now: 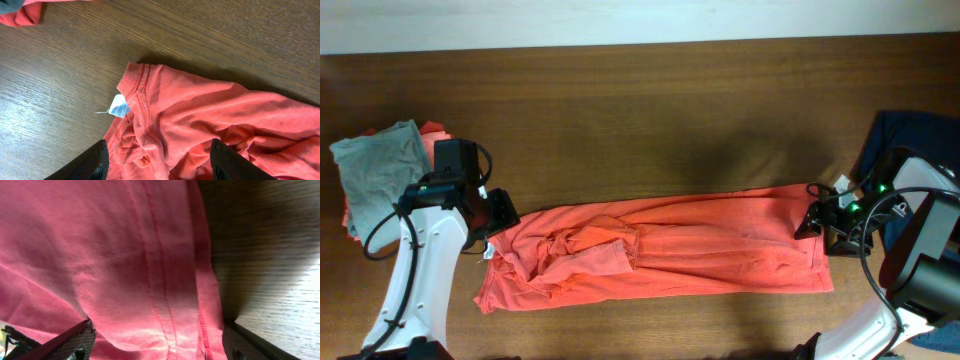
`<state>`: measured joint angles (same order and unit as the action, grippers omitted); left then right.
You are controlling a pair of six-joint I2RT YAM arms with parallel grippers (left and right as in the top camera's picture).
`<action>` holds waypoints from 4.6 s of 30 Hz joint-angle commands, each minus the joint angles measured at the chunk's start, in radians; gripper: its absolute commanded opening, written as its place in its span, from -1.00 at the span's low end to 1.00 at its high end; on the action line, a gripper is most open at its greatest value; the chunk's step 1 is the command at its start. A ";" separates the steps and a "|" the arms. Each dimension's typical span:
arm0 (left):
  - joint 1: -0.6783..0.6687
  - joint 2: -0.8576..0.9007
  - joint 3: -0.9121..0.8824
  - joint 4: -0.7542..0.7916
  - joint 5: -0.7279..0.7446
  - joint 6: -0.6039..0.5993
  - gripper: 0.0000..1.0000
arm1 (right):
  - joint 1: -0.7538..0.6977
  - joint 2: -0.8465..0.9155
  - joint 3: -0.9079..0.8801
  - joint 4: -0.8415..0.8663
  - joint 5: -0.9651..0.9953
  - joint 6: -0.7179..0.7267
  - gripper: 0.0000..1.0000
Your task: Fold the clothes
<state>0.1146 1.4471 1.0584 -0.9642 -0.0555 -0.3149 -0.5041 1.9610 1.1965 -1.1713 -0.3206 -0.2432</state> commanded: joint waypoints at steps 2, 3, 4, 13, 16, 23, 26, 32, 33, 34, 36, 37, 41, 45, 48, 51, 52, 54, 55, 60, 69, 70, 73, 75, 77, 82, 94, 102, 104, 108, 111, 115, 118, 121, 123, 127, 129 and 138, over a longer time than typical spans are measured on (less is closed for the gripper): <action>0.006 -0.010 0.012 -0.002 0.012 -0.006 0.30 | 0.001 -0.008 -0.048 0.021 -0.096 -0.015 0.40; 0.006 -0.010 0.012 -0.001 0.012 -0.005 0.29 | 0.001 -0.008 -0.048 0.020 -0.102 -0.015 0.18; 0.006 -0.010 0.012 -0.002 0.012 -0.006 0.30 | 0.001 -0.008 -0.048 0.020 -0.103 -0.015 -0.05; 0.006 -0.010 0.012 -0.001 0.012 -0.006 0.29 | 0.000 -0.008 -0.035 0.018 -0.126 -0.010 -0.92; 0.006 -0.010 0.012 0.001 0.012 -0.006 0.29 | -0.001 -0.008 0.006 -0.013 -0.121 -0.011 -0.92; 0.006 -0.010 0.018 0.006 0.064 0.030 0.27 | -0.002 -0.014 0.209 -0.140 -0.023 0.049 -0.92; 0.006 -0.011 0.020 0.006 0.064 0.032 0.28 | 0.007 -0.016 0.315 -0.225 0.019 0.068 -0.92; 0.006 -0.011 0.020 0.006 0.064 0.032 0.28 | 0.103 -0.045 0.365 -0.304 0.019 0.068 -0.92; 0.006 -0.011 0.020 0.006 0.064 0.032 0.28 | 0.134 -0.051 0.365 -0.316 0.019 0.069 -0.92; 0.006 -0.011 0.020 0.006 0.064 0.032 0.28 | 0.169 -0.054 0.365 -0.330 0.019 0.069 -0.92; 0.006 -0.011 0.019 0.005 0.067 0.032 0.28 | 0.247 -0.055 0.365 -0.349 0.026 0.097 -0.92; 0.006 -0.011 0.020 0.005 0.072 0.032 0.28 | 0.293 -0.055 0.365 -0.354 0.040 0.122 -0.92; 0.006 -0.011 0.019 0.005 0.090 0.032 0.28 | 0.479 -0.055 0.365 -0.348 0.076 0.209 -0.92; 0.006 -0.011 0.019 0.006 0.090 0.032 0.28 | 0.661 -0.055 0.365 -0.304 0.084 0.303 -0.92; 0.006 -0.011 0.019 0.005 0.090 0.032 0.28 | 0.771 -0.046 0.364 -0.271 0.120 0.364 -0.92; 0.006 -0.011 0.019 0.005 0.090 0.032 0.28 | 0.860 -0.025 0.363 -0.243 0.124 0.396 -0.91; 0.006 -0.011 0.019 0.005 0.090 0.032 0.28 | 0.888 -0.018 0.362 -0.236 0.124 0.406 -0.90; 0.006 -0.011 0.019 0.005 0.090 0.032 0.28 | 0.931 0.004 0.362 -0.219 0.123 0.418 -0.88; 0.006 -0.011 0.019 0.005 0.090 0.032 0.28 | 0.946 0.013 0.362 -0.215 0.123 0.418 -0.87; 0.006 -0.011 0.019 0.005 0.090 0.032 0.28 | 1.026 0.049 0.361 -0.188 0.123 0.417 -0.62; 0.006 -0.011 0.019 0.006 0.090 0.032 0.28 | 1.047 0.048 0.362 -0.181 0.128 0.380 -0.15; 0.006 -0.011 0.019 0.006 0.090 0.032 0.28 | 1.046 0.043 0.369 -0.183 0.153 0.380 -0.10; 0.006 -0.011 0.019 0.007 0.086 0.032 0.28 | 1.046 0.016 0.394 -0.196 0.188 0.383 -0.07; 0.006 -0.011 0.019 0.007 0.085 0.032 0.28 | 1.046 -0.018 0.422 -0.214 0.220 0.384 -0.07; 0.006 -0.011 0.019 0.006 0.085 0.033 0.28 | 1.045 -0.050 0.441 -0.224 0.267 0.410 -0.05; 0.006 -0.011 0.019 0.006 0.086 0.033 0.28 | 0.986 -0.085 0.441 -0.227 0.292 0.417 0.06; 0.006 -0.011 0.019 0.005 0.086 0.033 0.28 | 0.877 -0.052 0.311 -0.154 0.239 0.416 0.04; 0.006 -0.011 0.019 0.006 0.086 0.033 0.28 | 0.886 -0.052 0.196 -0.018 0.129 0.394 0.04; 0.006 -0.011 0.019 0.006 0.086 0.033 0.28 | 0.887 -0.052 0.189 0.002 0.129 0.394 0.03; 0.006 -0.011 0.019 0.006 0.086 0.033 0.28 | 0.887 -0.052 0.187 0.036 0.127 0.394 -0.41; 0.006 -0.011 0.019 0.006 0.086 0.033 0.28 | 0.895 -0.053 0.188 0.052 0.062 0.369 -0.77; 0.006 -0.011 0.019 0.006 0.086 0.033 0.28 | 0.918 -0.053 0.189 0.096 -0.094 0.251 -0.74; 0.006 -0.011 0.019 0.006 0.086 0.033 0.28 | 0.940 -0.053 0.189 0.153 -0.137 0.224 -0.38; 0.006 -0.011 0.019 0.005 0.086 0.033 0.29 | 0.955 -0.053 0.189 0.237 -0.137 0.224 0.02; 0.006 -0.011 0.019 0.003 0.086 0.033 0.29 | 0.958 -0.053 0.189 0.275 -0.137 0.224 0.17; 0.006 -0.011 0.019 0.002 0.086 0.033 0.28 | 0.956 -0.053 0.189 0.301 -0.132 0.224 0.22; 0.006 -0.011 0.019 0.002 0.086 0.033 0.28 | 0.953 -0.053 0.189 0.296 -0.104 0.224 0.21; 0.006 -0.011 0.019 -0.002 0.086 0.056 0.28 | 0.890 -0.146 0.245 0.178 -0.009 0.225 0.35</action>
<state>0.1146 1.4471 1.0584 -0.9638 0.0235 -0.2836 0.4103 1.8938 1.3930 -0.9756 -0.3943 -0.0093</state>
